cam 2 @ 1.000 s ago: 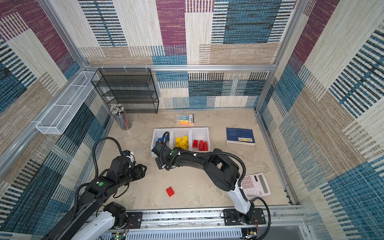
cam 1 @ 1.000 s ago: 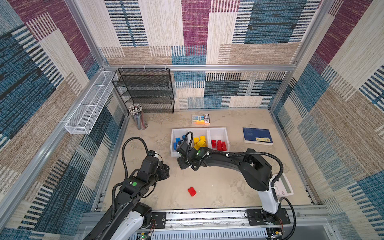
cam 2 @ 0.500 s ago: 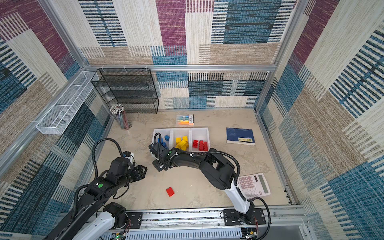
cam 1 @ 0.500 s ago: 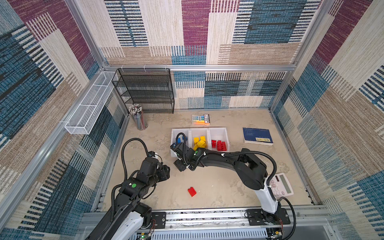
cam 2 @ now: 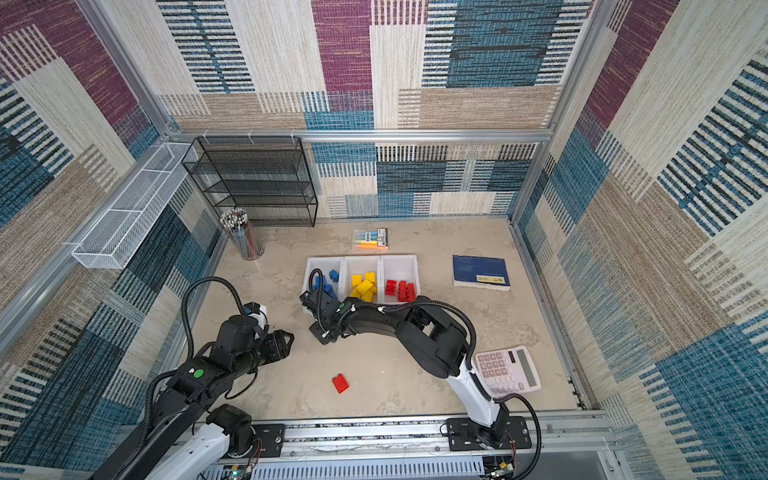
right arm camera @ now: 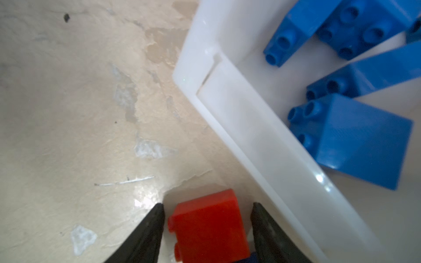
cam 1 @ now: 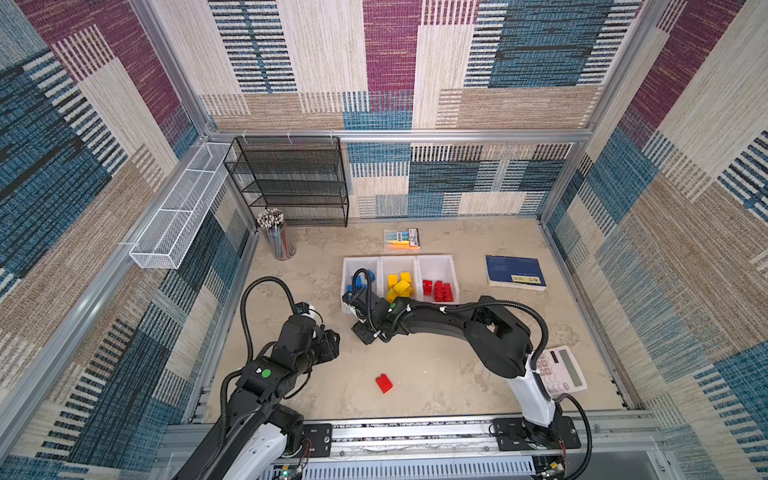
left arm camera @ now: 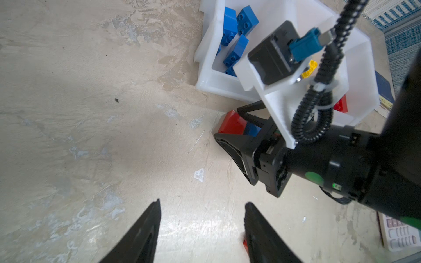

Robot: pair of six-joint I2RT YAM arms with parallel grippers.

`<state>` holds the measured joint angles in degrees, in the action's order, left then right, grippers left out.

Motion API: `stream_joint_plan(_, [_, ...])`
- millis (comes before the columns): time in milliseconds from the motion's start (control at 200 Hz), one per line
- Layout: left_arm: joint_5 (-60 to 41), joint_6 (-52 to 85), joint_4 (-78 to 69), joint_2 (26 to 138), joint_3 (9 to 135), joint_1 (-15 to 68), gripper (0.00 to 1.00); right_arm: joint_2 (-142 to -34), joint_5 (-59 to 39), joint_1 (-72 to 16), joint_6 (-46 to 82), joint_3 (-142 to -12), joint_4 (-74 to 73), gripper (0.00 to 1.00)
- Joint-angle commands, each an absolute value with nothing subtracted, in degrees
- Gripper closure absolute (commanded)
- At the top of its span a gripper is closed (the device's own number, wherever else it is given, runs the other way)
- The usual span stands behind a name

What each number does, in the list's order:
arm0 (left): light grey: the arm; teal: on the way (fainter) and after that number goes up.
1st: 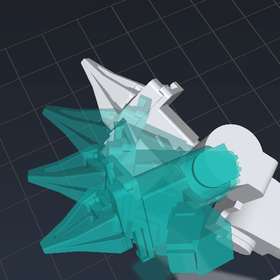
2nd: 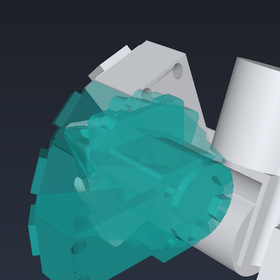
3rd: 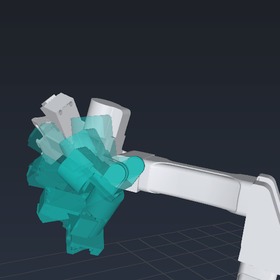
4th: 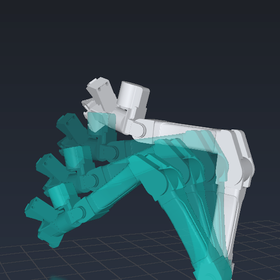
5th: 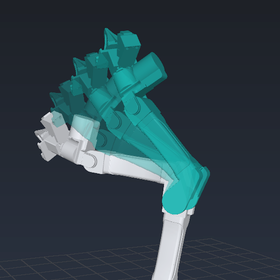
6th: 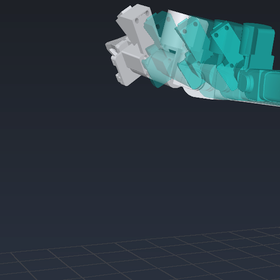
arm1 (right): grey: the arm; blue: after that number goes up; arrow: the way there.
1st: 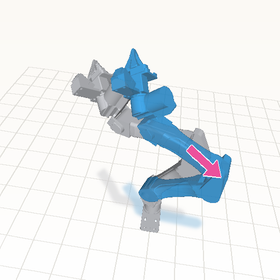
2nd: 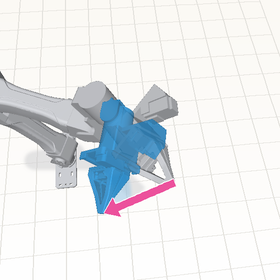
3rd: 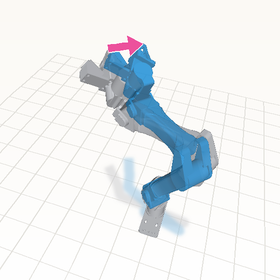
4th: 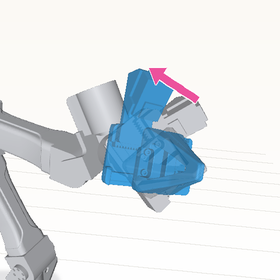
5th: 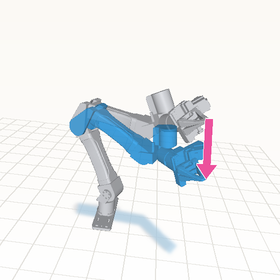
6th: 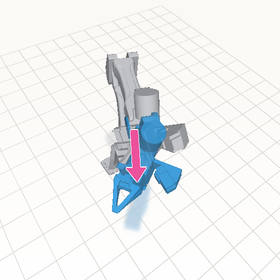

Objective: Sort the legos into containers by color
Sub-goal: 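Carry the red brick into the compartment nearest the book and release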

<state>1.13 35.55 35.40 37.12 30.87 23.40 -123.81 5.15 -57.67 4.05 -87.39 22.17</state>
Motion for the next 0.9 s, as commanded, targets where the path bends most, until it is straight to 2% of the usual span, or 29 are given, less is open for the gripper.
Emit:
stream_joint_plan(0, [0.9,36.4,35.8,37.2,30.7,23.5,0.38,-123.8,5.3,-57.7,3.7,-86.9,21.0,0.4])
stream_joint_plan(205, [0.9,36.5,35.8,37.1,30.7,23.4,0.38,-122.7,4.6,-57.7,4.5,-85.7,19.5,0.6])
stream_joint_plan(306, [1.0,36.5,35.8,36.9,30.7,23.4,0.38,-121.3,3.6,-57.7,5.1,-85.0,19.0,0.65])
stream_joint_plan(511, [1.0,36.6,35.7,37.1,30.7,23.4,0.38,-111.4,3.5,-58.1,8.7,-79.1,18.1,0.68])
stream_joint_plan(641, [0.5,36.6,35.5,37.3,30.8,23.4,0.39,-103.0,9.1,-57.2,10.9,-74.7,19.9,0.68])
stream_joint_plan(771, [-0.8,36.4,35.4,37.9,30.8,23.5,0.38,-95.5,12.9,-51.8,12.3,-71.0,21.8,0.68])
stream_joint_plan(891, [-2.6,36.0,35.2,38.5,30.8,23.5,0.39,-91.3,13.6,-43.3,13.3,-67.2,20.9,0.67])
